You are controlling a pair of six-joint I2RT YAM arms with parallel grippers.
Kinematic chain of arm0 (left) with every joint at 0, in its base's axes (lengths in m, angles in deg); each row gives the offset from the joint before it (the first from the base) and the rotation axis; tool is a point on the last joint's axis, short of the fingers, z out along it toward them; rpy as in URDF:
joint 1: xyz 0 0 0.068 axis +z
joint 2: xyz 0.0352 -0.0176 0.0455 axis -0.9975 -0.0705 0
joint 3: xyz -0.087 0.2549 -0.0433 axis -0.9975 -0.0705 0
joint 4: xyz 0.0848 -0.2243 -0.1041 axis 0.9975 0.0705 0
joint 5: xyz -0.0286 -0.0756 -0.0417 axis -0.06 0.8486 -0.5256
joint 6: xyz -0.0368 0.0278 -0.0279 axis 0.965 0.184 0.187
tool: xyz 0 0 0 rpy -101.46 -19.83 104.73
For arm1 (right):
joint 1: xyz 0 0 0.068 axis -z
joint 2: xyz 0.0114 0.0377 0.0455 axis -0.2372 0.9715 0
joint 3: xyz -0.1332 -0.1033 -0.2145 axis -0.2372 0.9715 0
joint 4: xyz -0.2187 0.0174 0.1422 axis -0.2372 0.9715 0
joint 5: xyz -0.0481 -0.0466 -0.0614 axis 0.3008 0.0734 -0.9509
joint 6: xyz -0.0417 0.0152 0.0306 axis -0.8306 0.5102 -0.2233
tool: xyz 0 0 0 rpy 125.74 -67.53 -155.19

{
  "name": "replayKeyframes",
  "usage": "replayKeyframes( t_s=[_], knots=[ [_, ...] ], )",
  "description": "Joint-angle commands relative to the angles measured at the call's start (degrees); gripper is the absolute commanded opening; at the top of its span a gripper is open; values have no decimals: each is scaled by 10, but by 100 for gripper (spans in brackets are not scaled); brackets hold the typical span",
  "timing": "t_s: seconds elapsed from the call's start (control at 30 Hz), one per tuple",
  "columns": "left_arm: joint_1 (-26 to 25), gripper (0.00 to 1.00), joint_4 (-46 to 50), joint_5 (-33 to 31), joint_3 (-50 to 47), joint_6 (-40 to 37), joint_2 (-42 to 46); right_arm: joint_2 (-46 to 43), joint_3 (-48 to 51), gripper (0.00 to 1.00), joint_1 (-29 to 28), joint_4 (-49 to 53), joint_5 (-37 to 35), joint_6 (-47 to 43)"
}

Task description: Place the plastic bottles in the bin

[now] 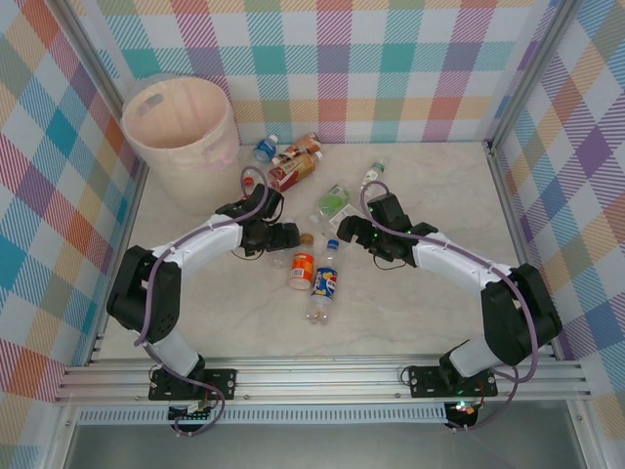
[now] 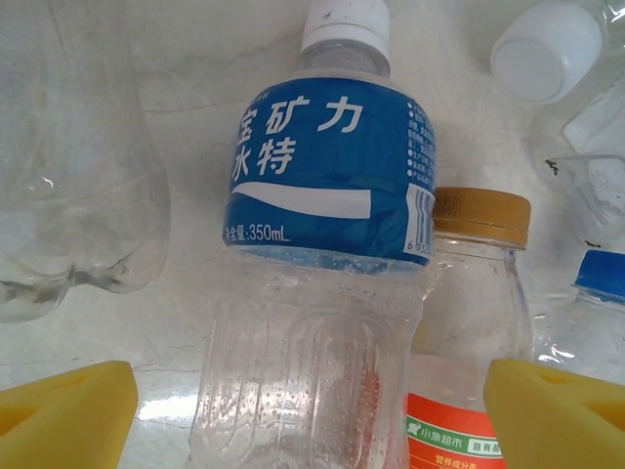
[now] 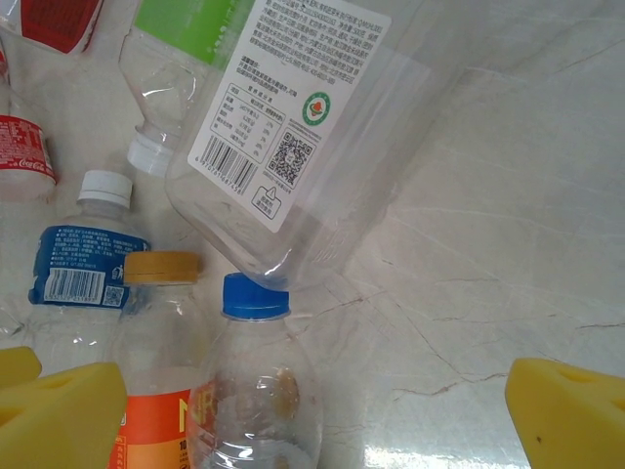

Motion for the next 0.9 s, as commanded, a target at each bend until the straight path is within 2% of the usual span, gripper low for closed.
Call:
replayKeyframes(
  t_s=[0.0, 0.1, 0.53, 0.87],
  knots=[
    [-8, 92, -8, 5, -16, 14, -6, -12, 8, 100, 2, -4, -8, -1],
    [-8, 89, -37, 38, -31, 33, -10, -10, 6, 100, 2, -4, -9, -1],
    [-5, 90, -136, 72, -77, 86, -30, -5, 8, 100, 2, -6, -4, 1],
    [4, 66, -167, 38, -109, 110, 8, -2, 9, 100, 2, -9, 0, 3]
  ],
)
